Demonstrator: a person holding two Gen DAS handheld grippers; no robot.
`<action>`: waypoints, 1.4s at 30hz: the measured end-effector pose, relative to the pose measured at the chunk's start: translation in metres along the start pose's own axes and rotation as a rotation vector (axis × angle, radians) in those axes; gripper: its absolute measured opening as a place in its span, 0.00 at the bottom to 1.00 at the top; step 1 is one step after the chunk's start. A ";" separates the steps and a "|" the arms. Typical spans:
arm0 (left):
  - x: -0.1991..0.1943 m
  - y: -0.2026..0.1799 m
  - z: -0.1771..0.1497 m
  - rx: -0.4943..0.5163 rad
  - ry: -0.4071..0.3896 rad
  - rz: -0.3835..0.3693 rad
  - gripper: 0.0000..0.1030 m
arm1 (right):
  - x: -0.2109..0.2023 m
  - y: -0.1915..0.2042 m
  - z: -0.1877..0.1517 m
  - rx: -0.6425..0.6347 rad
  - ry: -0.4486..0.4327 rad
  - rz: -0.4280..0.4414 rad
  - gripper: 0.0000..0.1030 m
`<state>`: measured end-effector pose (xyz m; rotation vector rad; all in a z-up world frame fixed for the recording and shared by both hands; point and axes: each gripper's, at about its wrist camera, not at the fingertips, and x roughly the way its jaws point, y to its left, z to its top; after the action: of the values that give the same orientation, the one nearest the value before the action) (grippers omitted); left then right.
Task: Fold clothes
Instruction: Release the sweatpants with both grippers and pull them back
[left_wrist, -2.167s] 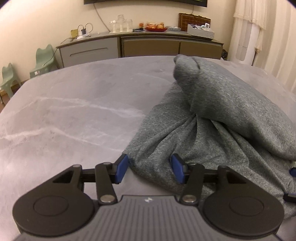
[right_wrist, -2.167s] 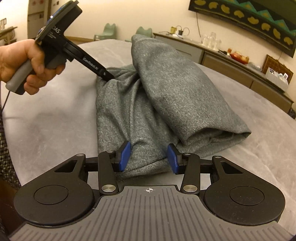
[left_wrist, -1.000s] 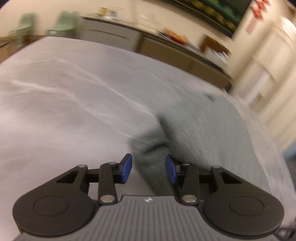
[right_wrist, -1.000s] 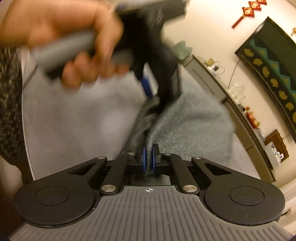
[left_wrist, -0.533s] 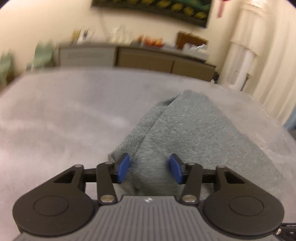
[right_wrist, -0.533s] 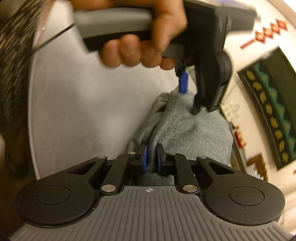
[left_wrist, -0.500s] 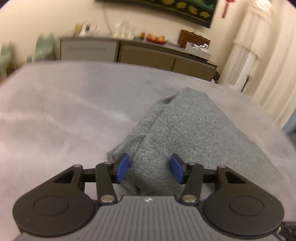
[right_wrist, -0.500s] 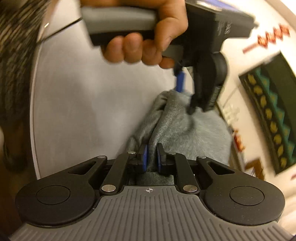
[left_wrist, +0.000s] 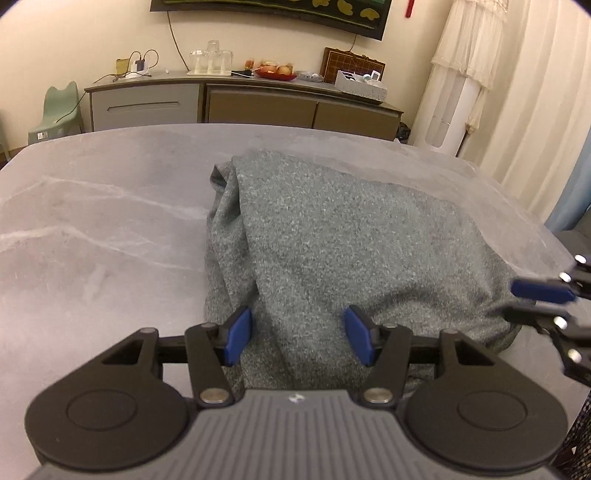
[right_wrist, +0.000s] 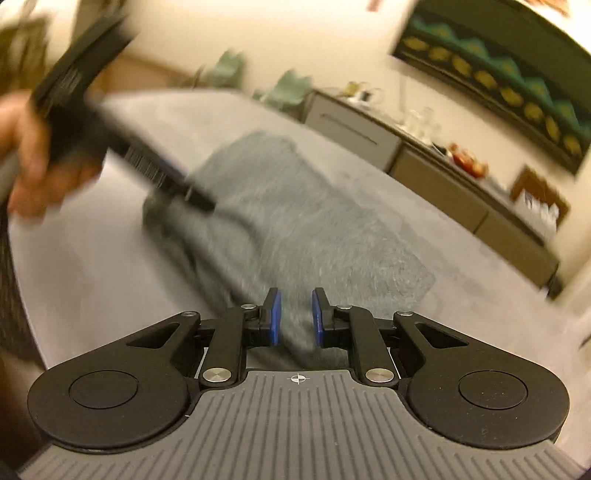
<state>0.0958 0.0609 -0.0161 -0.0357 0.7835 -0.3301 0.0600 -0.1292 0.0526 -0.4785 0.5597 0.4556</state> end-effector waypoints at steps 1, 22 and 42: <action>-0.002 0.000 -0.003 0.001 0.005 0.000 0.57 | 0.007 -0.003 -0.002 0.033 0.005 0.004 0.19; 0.065 0.028 0.050 0.014 0.016 0.147 0.53 | 0.044 -0.069 0.016 0.246 0.029 0.073 0.26; -0.004 0.009 -0.022 -0.011 -0.062 0.123 0.49 | -0.063 -0.064 -0.030 0.297 -0.086 0.158 0.36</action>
<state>0.0806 0.0724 -0.0302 -0.0081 0.7224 -0.2073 0.0347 -0.2139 0.0867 -0.1299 0.5728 0.5313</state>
